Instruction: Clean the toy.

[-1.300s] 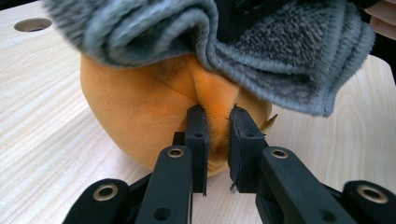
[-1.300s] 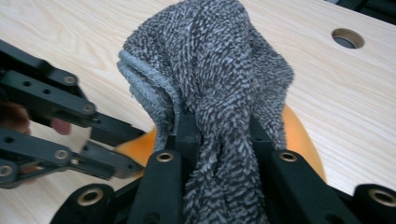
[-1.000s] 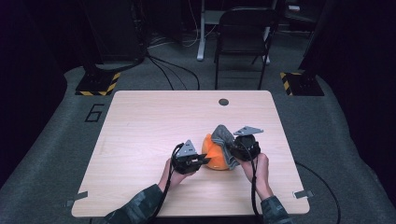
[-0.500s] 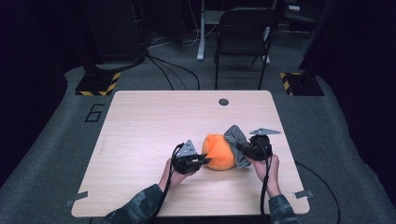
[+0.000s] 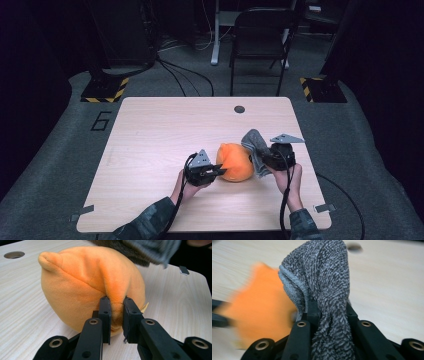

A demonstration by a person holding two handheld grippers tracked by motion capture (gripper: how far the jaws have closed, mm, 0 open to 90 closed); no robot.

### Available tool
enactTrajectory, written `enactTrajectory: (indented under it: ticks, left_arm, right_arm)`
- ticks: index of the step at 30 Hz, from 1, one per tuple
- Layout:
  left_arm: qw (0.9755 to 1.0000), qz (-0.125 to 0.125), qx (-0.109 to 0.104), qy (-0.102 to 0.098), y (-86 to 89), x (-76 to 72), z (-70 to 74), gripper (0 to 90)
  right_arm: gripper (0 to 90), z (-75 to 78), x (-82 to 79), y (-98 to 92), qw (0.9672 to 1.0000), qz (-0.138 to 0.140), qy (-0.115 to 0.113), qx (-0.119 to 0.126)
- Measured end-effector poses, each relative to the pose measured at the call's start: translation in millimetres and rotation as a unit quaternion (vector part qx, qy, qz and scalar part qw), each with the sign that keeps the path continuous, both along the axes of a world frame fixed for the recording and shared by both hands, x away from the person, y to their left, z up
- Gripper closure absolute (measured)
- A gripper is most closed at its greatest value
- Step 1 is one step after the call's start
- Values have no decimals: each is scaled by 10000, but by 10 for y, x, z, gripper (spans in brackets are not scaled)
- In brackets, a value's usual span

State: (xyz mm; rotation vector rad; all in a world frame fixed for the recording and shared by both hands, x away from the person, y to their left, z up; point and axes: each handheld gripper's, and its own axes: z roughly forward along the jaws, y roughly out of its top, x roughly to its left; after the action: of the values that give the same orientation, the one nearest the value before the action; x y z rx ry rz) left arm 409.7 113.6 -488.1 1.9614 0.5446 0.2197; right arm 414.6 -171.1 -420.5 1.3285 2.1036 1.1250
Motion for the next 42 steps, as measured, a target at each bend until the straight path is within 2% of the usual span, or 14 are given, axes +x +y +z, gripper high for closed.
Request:
enactTrajectory:
  ticks: [1, 3, 4, 6, 7, 8, 10, 14, 18, 24, 31, 37, 40, 42]
  left_arm:
    - [10000, -10, -4, 2, -2, -1, 1, 790]
    - [10000, -1, -10, -44, -12, -7, 1, 789]
    - [10000, -3, -21, -30, -13, -9, 1, 788]
    - [10000, 1, -10, -17, -9, -11, 2, 788]
    - [10000, 3, 11, -12, -7, -12, 4, 788]
    - [10000, 14, 77, -49, -3, -8, 4, 788]
    - [10000, 40, 64, -8, 5, 4, -14, 788]
    - [10000, 14, 71, -28, -3, 7, -15, 788]
    - [10000, 28, 86, -15, 3, 7, -15, 788]
    - [10000, 4, 61, -1, 1, 13, -19, 789]
    - [10000, 0, 31, 25, 3, 18, -24, 788]
    - [10000, 3, 6, 36, 6, 24, -28, 788]
    - [10000, 9, -3, 56, 12, 25, -30, 788]
    - [9999, 24, -67, 112, 23, 31, -33, 788]
  right_arm:
    - [741, 93, -58, 107, 9998, 138, -123, 76]
    - [740, 181, -127, 323, 9987, 432, -258, 106]
    - [740, 190, -151, 440, 9981, 550, -285, 30]
    - [739, 129, -163, 651, 9969, 747, -211, -140]
    - [738, 57, -147, 746, 9961, 807, -141, -340]
    - [738, 7, -134, 787, 9959, 811, -95, -389]
    - [738, -72, -109, 816, 9957, 774, -107, -504]
    - [737, -82, -85, 755, 9953, 715, -158, -634]
    - [737, -94, -68, 633, 9962, 540, -135, -672]
    - [733, -160, 9, 369, 9986, 191, -2, -485]
    - [733, -280, 99, 129, 9984, -185, 211, -493]
    - [735, -444, 176, 5, 9954, -528, 522, -605]
    - [735, -550, 225, -32, 9924, -636, 747, -748]
    - [736, -635, 267, -77, 9892, -703, 929, -888]
